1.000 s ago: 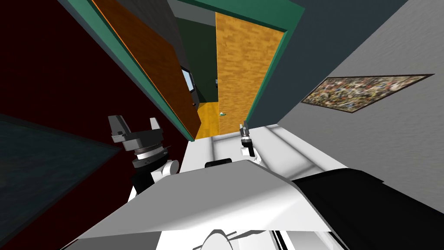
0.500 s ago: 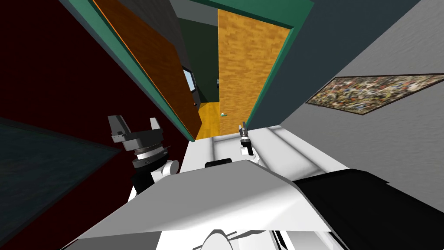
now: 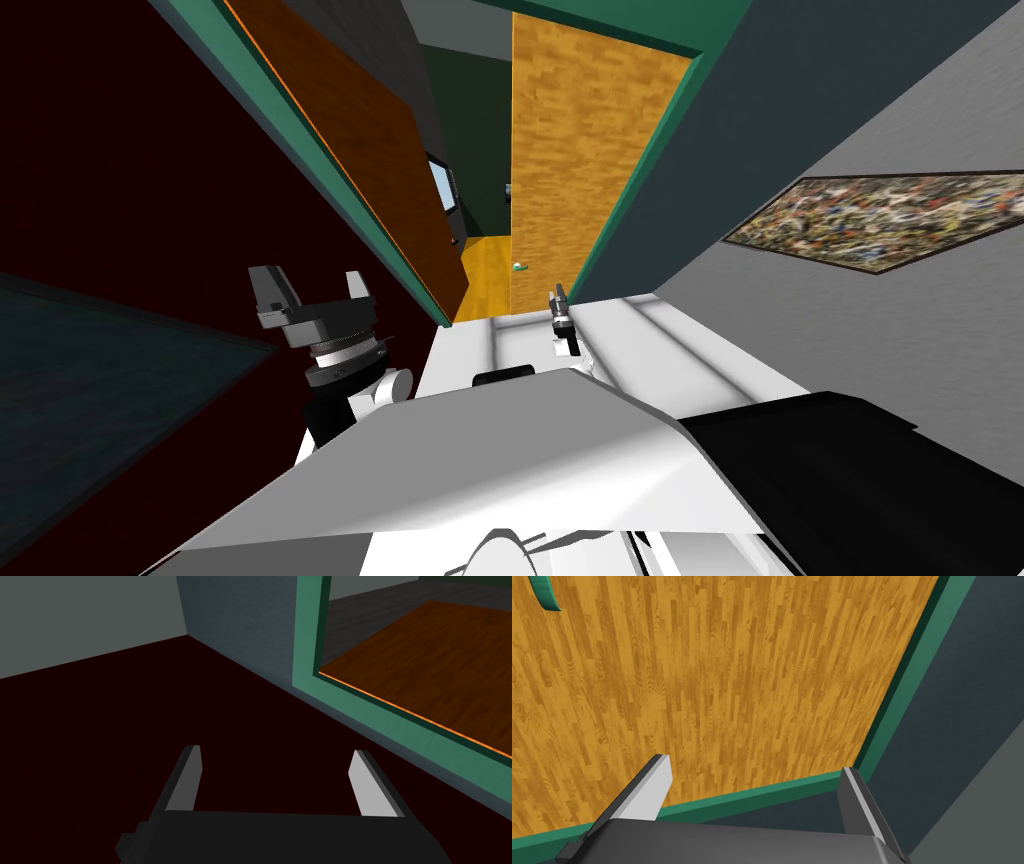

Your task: Push the door open

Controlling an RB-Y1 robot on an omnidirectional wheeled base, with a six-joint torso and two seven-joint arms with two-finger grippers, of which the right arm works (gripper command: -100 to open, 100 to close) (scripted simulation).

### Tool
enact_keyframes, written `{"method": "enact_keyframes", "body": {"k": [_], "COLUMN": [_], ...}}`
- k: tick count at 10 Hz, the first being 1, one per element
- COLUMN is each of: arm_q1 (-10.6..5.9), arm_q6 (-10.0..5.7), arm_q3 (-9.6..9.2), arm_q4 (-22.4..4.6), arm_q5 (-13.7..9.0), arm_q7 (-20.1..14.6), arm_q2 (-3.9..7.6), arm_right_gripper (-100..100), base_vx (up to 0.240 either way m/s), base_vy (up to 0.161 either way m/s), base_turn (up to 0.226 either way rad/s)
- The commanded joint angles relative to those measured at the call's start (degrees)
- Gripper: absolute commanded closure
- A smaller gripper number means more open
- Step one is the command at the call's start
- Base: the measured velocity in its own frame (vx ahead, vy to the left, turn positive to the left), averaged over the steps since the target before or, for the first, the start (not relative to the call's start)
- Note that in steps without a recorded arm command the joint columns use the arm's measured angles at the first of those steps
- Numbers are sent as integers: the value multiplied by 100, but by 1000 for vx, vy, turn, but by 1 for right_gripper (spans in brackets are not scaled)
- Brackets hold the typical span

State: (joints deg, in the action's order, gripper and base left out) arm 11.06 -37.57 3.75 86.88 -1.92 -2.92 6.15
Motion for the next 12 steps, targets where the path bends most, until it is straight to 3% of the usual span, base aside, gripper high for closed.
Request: {"method": "enact_keyframes", "body": {"k": [1,7,8,12], "arm_q1": [-109,-531,-531,-862], "arm_q6": [-52,-247,-247,-399], "arm_q3": [8,52,52,87], "arm_q4": [-286,-1312,-1386,-2206], "arm_q5": [-39,-163,-163,-261], "arm_q7": [4,18,18,30], "arm_q2": [16,75,75,118], "arm_right_gripper": [-100,-100,-100,-100], "base_vx": [93,81,60,79], "base_vy": [-6,-12,-13,-19], "base_turn": [68,61,40,72]}}
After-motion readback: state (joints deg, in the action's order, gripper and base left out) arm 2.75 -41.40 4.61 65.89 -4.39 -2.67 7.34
